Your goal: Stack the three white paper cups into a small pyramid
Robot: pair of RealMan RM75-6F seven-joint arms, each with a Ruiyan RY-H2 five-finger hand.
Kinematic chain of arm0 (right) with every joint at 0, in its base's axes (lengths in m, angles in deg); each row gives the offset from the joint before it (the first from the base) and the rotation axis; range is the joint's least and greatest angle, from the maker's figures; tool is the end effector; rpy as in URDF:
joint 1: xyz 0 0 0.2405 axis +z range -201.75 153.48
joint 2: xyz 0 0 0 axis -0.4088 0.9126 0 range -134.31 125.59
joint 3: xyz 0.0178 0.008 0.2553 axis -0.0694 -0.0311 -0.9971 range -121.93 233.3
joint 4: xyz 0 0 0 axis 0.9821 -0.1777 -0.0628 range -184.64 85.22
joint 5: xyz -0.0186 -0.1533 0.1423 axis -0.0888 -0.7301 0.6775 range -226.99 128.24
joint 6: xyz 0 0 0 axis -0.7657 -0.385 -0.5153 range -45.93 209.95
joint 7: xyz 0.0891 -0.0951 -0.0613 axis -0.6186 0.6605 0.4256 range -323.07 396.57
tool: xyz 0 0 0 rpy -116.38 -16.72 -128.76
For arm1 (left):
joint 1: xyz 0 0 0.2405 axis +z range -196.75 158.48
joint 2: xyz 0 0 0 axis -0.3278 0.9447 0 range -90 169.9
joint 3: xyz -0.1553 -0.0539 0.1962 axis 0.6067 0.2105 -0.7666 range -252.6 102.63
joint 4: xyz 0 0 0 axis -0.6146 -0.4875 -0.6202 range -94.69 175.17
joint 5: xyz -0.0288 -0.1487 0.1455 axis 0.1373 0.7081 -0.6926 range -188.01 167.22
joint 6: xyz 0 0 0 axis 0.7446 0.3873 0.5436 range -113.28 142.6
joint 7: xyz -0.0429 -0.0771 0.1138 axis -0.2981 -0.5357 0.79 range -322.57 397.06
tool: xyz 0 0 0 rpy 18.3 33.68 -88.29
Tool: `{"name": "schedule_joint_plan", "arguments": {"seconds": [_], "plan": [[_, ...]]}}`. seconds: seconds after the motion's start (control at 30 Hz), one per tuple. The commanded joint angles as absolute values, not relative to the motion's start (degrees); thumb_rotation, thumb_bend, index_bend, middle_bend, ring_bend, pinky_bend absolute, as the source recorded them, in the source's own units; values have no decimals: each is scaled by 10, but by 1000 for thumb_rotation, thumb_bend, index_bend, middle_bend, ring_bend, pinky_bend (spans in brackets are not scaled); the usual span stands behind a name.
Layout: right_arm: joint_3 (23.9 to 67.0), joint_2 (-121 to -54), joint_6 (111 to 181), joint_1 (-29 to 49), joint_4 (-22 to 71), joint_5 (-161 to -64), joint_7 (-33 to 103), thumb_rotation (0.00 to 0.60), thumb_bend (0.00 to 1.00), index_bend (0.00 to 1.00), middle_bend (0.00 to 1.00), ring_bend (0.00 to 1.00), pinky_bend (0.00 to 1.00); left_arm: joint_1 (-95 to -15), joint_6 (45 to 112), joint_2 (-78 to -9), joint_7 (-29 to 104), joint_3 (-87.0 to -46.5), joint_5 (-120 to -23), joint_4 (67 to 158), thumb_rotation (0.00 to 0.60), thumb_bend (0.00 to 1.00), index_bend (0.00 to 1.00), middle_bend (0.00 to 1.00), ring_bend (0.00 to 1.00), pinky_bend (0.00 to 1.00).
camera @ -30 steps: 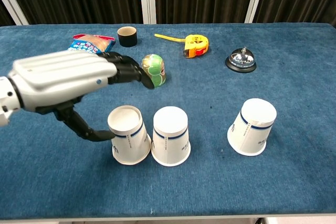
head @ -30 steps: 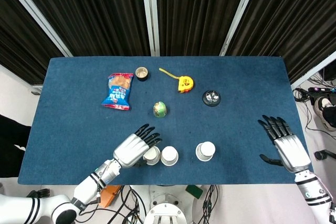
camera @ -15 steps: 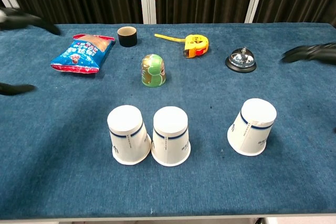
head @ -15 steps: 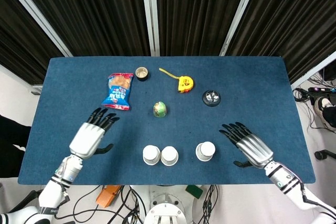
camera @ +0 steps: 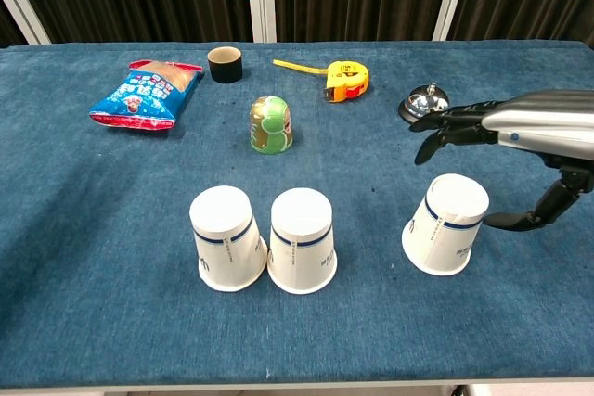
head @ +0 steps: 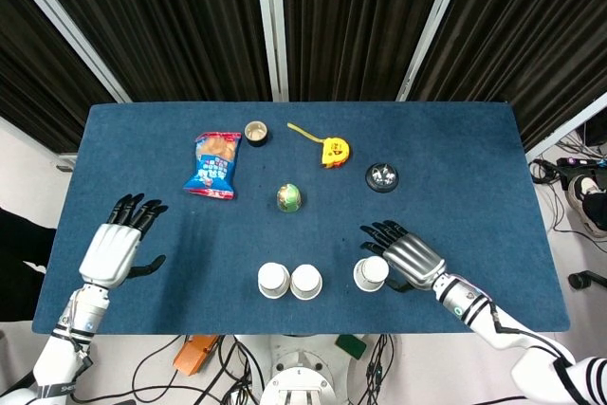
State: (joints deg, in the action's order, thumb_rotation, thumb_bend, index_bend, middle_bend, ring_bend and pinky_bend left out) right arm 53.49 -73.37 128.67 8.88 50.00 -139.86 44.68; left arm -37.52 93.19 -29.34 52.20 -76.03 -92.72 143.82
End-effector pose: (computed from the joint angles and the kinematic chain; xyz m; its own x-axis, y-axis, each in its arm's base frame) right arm -0.1858 -0.2594 0.0332 0.5981 -0.3864 0.7021 -0.7386 -0.6059 0.2957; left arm -0.2311 0.2197 0.0941 0.4034 0.1216 0.9069 0.9022 -0.2180 -0.3721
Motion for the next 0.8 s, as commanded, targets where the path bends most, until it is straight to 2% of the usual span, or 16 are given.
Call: {"name": "schedule_joint_plan", "arguments": {"seconds": [0.03,0.23,0.57,0.8], "plan": [[536,-739,1283,94,499,-1390,452,600,479,315,99,0,130,-373,930,-293,519,-759,-929,1436,600,228,159,124,0,12],[540,-738,1293,96,503,-1382,460,600,516,452,129,0,145,-368,928,-290,515,-757,-933,1434,600,227,159,124,0,12],[516,-675,1347,108,591,-1418,447,600,518,457,133,0,145,-350,928,-284,507,-760,-928,1425,600,228,159,124,0,12],[478,-673,1313,163,648,-1414,444,600,519,457,138,0,146,-336,931,-285,491,-764,-928,1418,600,227,159,124,0,12]]}}
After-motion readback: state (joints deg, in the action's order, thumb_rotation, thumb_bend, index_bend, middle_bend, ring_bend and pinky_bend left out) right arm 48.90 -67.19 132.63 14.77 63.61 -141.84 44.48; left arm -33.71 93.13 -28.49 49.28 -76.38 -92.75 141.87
